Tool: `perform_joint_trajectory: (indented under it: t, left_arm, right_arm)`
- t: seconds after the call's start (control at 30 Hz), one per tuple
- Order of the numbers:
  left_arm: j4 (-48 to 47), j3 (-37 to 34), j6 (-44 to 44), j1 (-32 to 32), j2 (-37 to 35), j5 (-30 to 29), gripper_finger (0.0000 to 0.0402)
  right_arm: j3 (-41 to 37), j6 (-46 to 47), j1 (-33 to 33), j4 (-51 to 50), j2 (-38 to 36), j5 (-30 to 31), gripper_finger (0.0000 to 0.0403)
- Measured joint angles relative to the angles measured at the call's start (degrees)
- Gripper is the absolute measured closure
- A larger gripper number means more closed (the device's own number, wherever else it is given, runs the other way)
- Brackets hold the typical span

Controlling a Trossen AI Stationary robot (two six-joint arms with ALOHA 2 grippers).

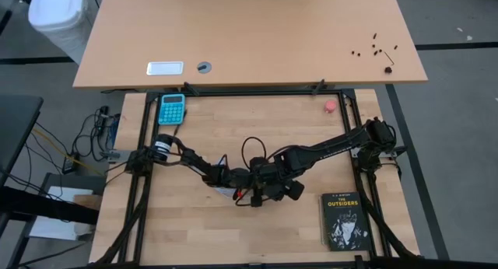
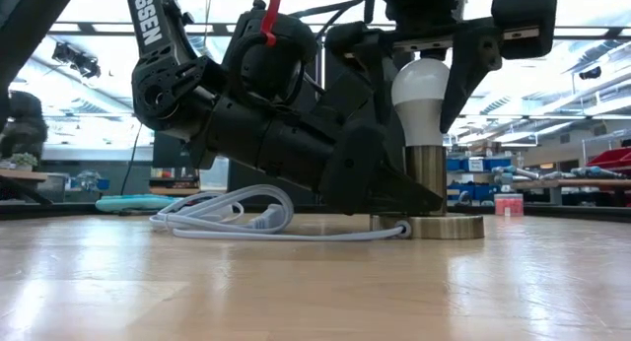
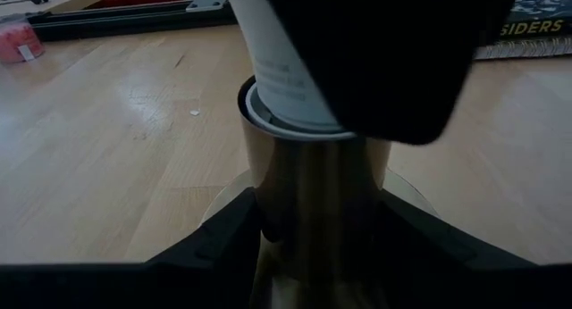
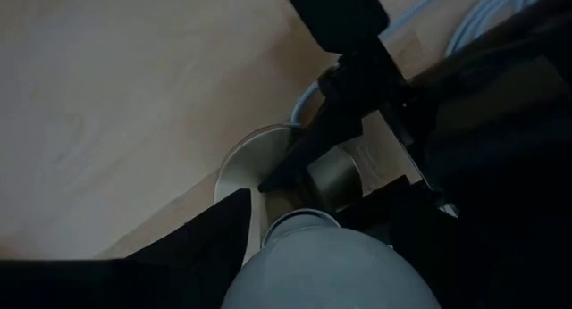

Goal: Screw lightbulb
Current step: Insert the lightbulb into the lamp

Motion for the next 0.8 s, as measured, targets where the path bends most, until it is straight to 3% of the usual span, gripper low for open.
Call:
perform_joint_trajectory:
  t: [0.67, 0.8]
  left_arm:
    - [0.3, 0.0, 0.6, -0.4, 0.0, -1.9, 0.0201]
    - [0.3, 0.0, 0.1, -0.3, 0.0, -2.2, 0.0201]
  right_arm:
    - [-0.1, 26.0, -1.8, 3.2, 0.1, 0.5, 0.0137]
    - [-0.1, 32.7, -1.8, 2.9, 0.1, 3.0, 0.0137]
